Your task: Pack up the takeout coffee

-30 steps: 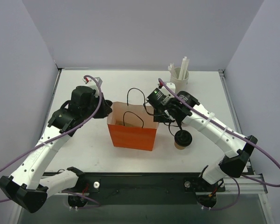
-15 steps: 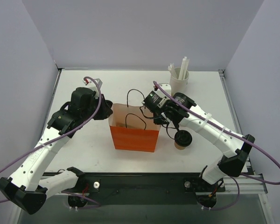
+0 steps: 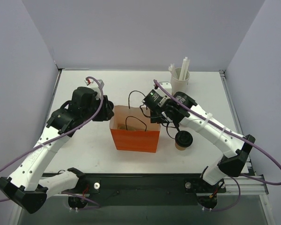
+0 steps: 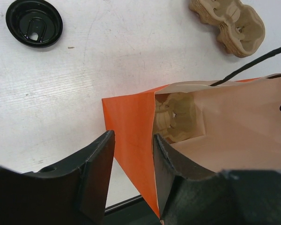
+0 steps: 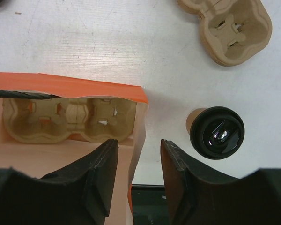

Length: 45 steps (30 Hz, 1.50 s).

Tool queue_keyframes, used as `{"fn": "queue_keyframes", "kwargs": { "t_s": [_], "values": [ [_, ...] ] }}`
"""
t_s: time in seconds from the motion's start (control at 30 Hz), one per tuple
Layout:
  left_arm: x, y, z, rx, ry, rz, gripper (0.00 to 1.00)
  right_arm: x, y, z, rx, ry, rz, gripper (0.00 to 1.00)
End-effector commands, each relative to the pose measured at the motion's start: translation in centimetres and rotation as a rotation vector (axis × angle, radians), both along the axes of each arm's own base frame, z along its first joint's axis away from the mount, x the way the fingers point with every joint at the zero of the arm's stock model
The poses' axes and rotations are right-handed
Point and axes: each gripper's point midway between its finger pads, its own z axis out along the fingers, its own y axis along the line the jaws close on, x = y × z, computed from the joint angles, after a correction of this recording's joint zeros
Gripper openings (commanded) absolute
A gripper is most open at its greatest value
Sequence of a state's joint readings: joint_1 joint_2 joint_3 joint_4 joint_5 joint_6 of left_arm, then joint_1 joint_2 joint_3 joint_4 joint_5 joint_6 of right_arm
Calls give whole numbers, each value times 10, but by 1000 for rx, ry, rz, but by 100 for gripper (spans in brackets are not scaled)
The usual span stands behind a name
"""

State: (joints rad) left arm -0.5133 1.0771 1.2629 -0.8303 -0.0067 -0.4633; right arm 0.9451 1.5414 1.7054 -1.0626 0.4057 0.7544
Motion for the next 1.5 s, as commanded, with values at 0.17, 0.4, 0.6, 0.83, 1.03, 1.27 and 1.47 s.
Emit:
{"fn": "queue_keyframes", "kwargs": {
  "t_s": [0.17, 0.4, 0.6, 0.83, 1.03, 1.27, 1.47],
  "values": [
    [7, -20, 11, 17, -28, -80, 48, 19, -6, 8, -51, -28, -21, 40],
    [27, -17, 10, 87, -62, -57, 26, 40, -12, 5, -75, -35, -28, 27],
    [41, -19, 31, 86, -173, -52, 1, 60, -5, 30, -26, -108, 17, 0],
    [46, -8, 53, 75, -319, -12, 12, 69, 8, 38, 34, -186, 55, 0],
    [6, 13, 22, 110, -194, -10, 54, 56, 8, -3, 72, -204, 48, 0],
    [-31, 25, 40, -16, -221, 13, 61, 45, 5, 7, 166, -356, 40, 0],
    [-8, 16, 64, 8, -267, 11, 61, 63, 5, 50, 203, -504, -4, 0]
  ]
}}
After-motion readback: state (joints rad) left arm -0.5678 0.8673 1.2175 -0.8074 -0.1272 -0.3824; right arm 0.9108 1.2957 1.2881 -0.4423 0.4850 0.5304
